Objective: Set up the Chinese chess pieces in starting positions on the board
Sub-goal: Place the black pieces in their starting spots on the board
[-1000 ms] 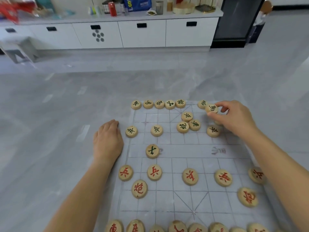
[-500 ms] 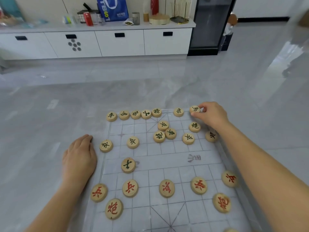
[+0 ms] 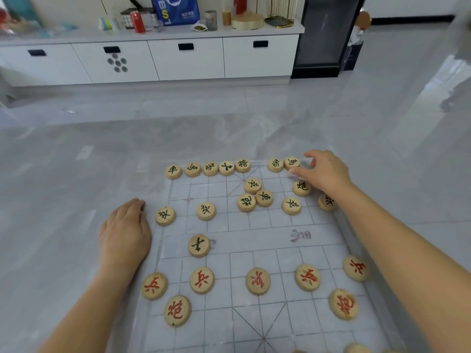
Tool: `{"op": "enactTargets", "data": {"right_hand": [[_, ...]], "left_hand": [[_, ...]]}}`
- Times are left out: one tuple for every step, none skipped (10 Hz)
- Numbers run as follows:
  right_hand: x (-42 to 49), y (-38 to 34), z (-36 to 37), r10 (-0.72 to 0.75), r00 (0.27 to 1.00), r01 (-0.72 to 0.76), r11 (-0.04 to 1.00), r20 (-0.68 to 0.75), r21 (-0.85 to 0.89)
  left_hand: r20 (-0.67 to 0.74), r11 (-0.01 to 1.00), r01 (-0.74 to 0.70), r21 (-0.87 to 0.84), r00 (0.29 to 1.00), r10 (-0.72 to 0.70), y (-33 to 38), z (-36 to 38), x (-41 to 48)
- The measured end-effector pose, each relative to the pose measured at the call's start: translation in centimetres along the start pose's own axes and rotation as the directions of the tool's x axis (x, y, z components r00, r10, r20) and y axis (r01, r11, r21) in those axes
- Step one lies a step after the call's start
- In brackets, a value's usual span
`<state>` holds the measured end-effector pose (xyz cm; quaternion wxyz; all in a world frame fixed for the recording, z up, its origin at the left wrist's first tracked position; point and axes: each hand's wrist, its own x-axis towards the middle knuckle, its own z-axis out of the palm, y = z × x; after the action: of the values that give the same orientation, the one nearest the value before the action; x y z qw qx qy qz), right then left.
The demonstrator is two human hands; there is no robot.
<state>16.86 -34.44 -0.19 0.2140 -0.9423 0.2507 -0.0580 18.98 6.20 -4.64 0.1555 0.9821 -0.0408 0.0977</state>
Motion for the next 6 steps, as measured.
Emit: {"op": "enactTargets", "data": {"right_hand": [[-2.7,-1.3,-0.2,-0.092,0.996,0.091,0.988,0.007,0.126],[-5.3,-2.9,0.6,-0.236,0.969,0.229,0.969,0.068,0.094],[-6.4,-4.0,1.5,-0.311,0.930,0.330,0.941,0.196,-0.075],[-6.7,-4.6,2.1,-0.318,0.928,0.354,0.915,0.193,-0.195],[-6.6,-4.9,1.9,-0.375,0.919,0.391,0.906,0.126,-0.160],[-4.4,-3.3,0.0,-0.228,0.970,0.235,0.969,-0.086,0.079]], "left_hand": [[0.000,1.000,-0.004,-0.002,1.000,0.004,0.0,0.0,0.0],[0.003,1.000,-0.001,-0.006,1.000,0.001,0.1,0.0,0.0],[0.005,1.000,0.004,-0.009,1.000,-0.004,0.0,-0.1,-0.1],[0.011,1.000,0.005,-0.012,1.000,-0.005,0.0,0.0,0.0],[0.005,1.000,0.005,-0.014,1.000,-0.005,0.0,0.0,0.0],[0.002,1.000,0.006,-0.008,1.000,-0.006,-0.1,0.1,0.0]]}}
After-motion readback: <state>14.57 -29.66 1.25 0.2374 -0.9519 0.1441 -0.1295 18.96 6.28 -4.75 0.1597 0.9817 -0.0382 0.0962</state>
